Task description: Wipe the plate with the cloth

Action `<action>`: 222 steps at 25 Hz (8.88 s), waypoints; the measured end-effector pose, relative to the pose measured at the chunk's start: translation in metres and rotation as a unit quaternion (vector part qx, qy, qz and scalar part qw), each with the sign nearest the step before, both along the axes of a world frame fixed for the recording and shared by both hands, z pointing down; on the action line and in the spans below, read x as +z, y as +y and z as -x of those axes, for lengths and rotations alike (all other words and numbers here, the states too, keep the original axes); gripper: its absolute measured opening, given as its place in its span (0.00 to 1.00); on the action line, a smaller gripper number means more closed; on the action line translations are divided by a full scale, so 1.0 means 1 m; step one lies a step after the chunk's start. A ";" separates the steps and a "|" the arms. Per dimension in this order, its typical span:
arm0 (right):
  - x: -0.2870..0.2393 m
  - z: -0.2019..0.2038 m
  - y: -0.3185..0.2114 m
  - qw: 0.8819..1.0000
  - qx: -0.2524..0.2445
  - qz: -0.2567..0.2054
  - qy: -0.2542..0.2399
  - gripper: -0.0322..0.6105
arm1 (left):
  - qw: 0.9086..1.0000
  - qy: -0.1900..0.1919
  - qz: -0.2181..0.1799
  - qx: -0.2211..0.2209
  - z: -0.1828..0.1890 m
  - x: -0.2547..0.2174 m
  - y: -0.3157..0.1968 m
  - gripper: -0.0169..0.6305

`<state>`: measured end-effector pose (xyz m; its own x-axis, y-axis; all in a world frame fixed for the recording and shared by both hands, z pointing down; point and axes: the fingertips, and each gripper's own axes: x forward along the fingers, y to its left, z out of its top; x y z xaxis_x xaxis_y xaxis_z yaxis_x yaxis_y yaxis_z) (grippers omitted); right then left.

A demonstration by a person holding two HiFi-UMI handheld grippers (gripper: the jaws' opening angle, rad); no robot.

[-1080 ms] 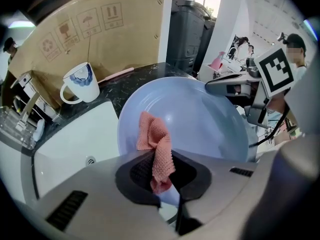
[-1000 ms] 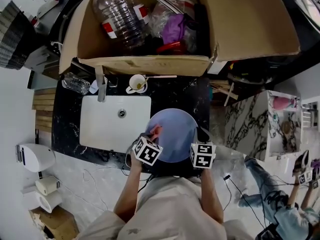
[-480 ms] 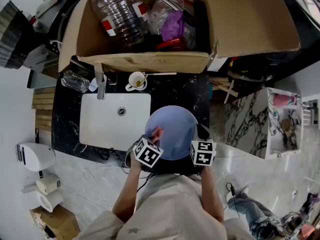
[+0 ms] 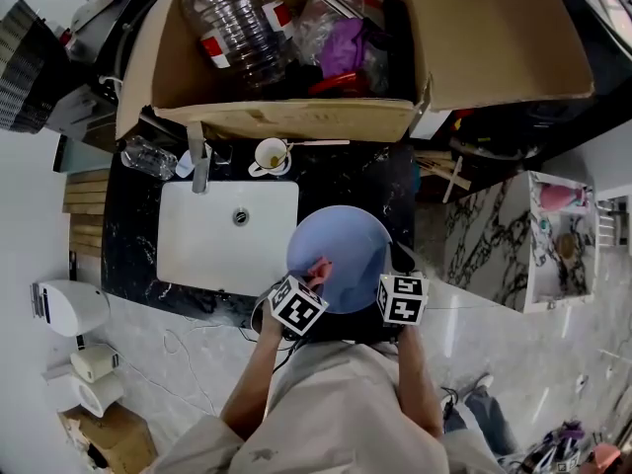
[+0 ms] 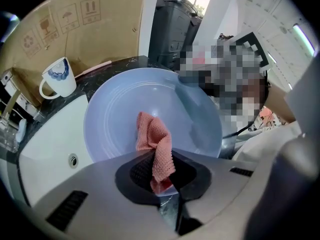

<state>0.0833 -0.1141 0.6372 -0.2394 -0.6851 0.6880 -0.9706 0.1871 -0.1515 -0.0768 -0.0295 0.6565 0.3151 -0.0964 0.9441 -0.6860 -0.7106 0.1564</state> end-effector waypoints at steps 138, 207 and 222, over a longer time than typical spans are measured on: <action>0.010 0.003 0.003 0.997 -0.041 0.017 -0.067 0.09 | 0.998 0.010 -0.060 -0.035 -0.030 0.000 -0.052 0.08; -0.015 -0.005 0.009 0.997 -0.063 -0.051 0.018 0.12 | 0.964 0.130 -0.224 -0.063 -0.053 -0.048 -0.099 0.08; -0.053 0.018 0.014 0.992 -0.062 -0.108 0.034 0.11 | 0.934 0.210 -0.288 -0.034 -0.045 -0.085 -0.093 0.08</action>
<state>0.0656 -0.1000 0.5840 -0.2886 -0.7861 0.5465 -0.9449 0.3261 -0.0298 -0.0314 -0.1225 0.5713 0.6208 -0.5838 0.5232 -0.6969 -0.7167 0.0271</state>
